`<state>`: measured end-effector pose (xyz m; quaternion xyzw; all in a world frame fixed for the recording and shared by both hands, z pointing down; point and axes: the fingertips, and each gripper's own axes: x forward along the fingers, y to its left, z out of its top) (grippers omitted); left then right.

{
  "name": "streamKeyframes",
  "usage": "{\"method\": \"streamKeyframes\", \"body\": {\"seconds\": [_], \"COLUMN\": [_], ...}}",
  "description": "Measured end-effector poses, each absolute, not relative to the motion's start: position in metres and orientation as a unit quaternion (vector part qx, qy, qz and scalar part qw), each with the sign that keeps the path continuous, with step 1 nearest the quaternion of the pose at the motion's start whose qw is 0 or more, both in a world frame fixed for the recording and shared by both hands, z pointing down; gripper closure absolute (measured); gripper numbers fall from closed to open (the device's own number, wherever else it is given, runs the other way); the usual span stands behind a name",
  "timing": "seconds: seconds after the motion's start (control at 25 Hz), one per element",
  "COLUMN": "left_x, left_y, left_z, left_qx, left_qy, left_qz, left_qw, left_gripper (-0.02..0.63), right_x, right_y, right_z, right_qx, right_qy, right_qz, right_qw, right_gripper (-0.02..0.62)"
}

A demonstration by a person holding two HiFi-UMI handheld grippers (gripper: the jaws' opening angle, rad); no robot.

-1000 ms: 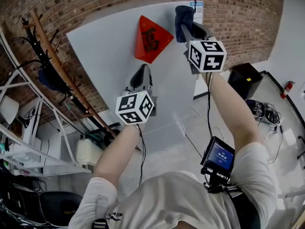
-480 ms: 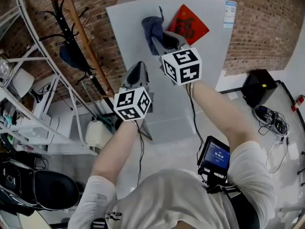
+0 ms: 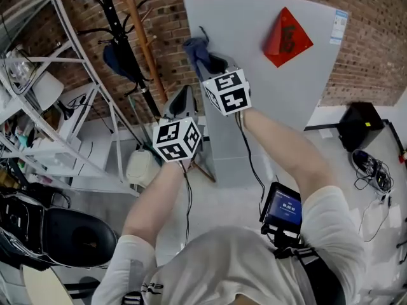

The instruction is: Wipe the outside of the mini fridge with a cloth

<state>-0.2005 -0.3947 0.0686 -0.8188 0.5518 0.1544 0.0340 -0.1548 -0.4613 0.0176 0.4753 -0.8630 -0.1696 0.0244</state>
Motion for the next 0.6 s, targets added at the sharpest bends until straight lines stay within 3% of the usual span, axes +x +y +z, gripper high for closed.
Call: {"method": "streamKeyframes", "body": {"seconds": [0.24,0.6], "left_x": [-0.19,-0.119], "left_y": [-0.397,-0.403], "left_z": [0.068,0.071], "left_qx": [-0.829,-0.859], "left_qy": [0.536,0.488], "left_qz": [0.155,0.151], "left_qw": [0.033,0.026], "left_gripper": [0.603,0.601], "right_x": [-0.14,-0.046], "right_y": [-0.458,-0.455], "right_z": [0.015,0.019], "right_qx": [0.49,0.547], "right_qy": [-0.853,-0.815], "right_qz": [-0.181,-0.186], "right_qw": [0.028,0.044], "right_gripper": [0.509,0.509]}}
